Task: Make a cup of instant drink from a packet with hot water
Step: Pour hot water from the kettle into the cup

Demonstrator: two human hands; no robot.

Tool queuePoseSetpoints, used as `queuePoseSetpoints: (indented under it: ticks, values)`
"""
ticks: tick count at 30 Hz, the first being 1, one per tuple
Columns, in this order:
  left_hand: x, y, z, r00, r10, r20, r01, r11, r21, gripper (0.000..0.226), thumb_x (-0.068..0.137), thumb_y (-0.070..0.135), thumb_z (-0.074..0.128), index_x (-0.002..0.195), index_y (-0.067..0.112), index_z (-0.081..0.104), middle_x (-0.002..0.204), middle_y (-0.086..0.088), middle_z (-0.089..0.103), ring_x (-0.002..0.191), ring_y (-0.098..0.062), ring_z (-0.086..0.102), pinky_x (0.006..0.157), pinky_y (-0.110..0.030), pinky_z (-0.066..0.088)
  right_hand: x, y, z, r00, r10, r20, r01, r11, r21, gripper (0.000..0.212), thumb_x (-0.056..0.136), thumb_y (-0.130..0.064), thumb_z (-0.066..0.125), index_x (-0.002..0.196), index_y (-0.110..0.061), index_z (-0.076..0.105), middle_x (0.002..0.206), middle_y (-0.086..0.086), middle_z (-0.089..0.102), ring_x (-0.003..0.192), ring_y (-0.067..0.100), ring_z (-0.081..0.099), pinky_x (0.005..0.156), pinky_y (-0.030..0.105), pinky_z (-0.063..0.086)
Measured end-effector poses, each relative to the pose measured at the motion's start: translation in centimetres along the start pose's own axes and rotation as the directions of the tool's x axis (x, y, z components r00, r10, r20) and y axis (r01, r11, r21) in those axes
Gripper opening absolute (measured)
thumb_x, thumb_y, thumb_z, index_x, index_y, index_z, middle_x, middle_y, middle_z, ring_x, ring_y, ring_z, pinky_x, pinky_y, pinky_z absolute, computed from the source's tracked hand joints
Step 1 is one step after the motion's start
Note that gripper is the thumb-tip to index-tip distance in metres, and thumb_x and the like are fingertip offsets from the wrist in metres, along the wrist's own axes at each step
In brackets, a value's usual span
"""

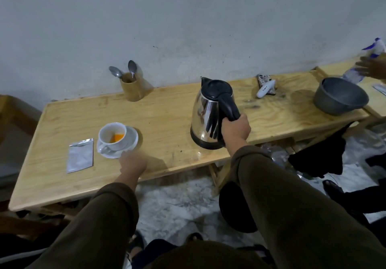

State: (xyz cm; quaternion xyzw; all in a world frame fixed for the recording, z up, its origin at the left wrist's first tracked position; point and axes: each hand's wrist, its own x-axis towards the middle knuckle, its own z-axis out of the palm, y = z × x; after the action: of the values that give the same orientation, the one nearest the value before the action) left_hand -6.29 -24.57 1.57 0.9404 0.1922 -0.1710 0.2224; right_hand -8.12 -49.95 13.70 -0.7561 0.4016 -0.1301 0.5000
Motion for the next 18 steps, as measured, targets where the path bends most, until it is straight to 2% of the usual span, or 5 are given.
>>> queuePoseSetpoints:
  ticks: [4, 6, 9, 14, 18]
  values:
    - [-0.3, -0.2, -0.5, 0.997, 0.035, -0.066, -0.037, 0.999, -0.024, 0.035, 0.094, 0.015, 0.044, 0.121, -0.004, 0.055, 0.128, -0.021, 0.056, 0.123, -0.034, 0.048, 0.106, -0.036, 0.038, 0.4, -0.4, 0.0, 1.0, -0.008, 0.025, 0.008, 1.0, 0.016, 0.024, 0.084, -0.007, 0.058, 0.107, -0.01, 0.06, 0.111, 0.011, 0.065, 0.103, 0.031, 0.062, 0.088, 0.037, 0.052]
    - [-0.2, -0.5, -0.9, 0.996, -0.007, -0.084, -0.003, 0.993, -0.119, 0.032, 0.095, 0.016, 0.044, 0.117, -0.003, 0.059, 0.124, -0.02, 0.061, 0.118, -0.034, 0.054, 0.101, -0.039, 0.041, 0.4, -1.0, 0.3, 0.999, -0.047, 0.008, 0.047, 0.999, -0.004, 0.023, 0.084, -0.006, 0.057, 0.107, -0.01, 0.06, 0.11, 0.011, 0.066, 0.101, 0.031, 0.062, 0.085, 0.036, 0.051]
    - [0.0, -0.8, -1.5, 0.991, -0.113, -0.067, 0.084, 0.939, -0.333, 0.038, 0.097, 0.021, 0.039, 0.127, 0.002, 0.053, 0.129, -0.021, 0.058, 0.123, -0.038, 0.051, 0.104, -0.041, 0.038, 0.4, -2.1, 0.3, 0.993, -0.119, 0.011, 0.119, 0.991, -0.065, 0.022, 0.085, -0.006, 0.055, 0.106, -0.009, 0.06, 0.101, 0.008, 0.064, 0.091, 0.028, 0.061, 0.07, 0.027, 0.048]
    - [0.4, -0.9, -2.8, 0.92, -0.392, 0.012, 0.277, 0.628, -0.727, 0.052, 0.099, 0.031, 0.036, 0.142, 0.002, 0.031, 0.14, -0.021, 0.048, 0.128, -0.038, 0.046, 0.108, -0.043, 0.037, -0.3, -4.4, 0.6, 0.958, -0.279, 0.063, 0.286, 0.939, -0.19, 0.022, 0.08, -0.005, 0.054, 0.1, -0.011, 0.061, 0.088, 0.003, 0.056, 0.084, 0.023, 0.053, 0.074, 0.029, 0.043]
    - [0.7, -1.6, -4.3, 0.867, -0.467, 0.175, 0.351, 0.323, -0.879, 0.064, 0.095, 0.042, 0.041, 0.145, 0.006, 0.026, 0.141, -0.017, 0.047, 0.127, -0.034, 0.049, 0.105, -0.041, 0.04, -1.4, -6.6, 1.6, 0.888, -0.422, 0.185, 0.46, 0.823, -0.333, 0.025, 0.079, -0.007, 0.055, 0.103, -0.012, 0.062, 0.085, 0.001, 0.054, 0.079, 0.021, 0.048, 0.071, 0.027, 0.037]
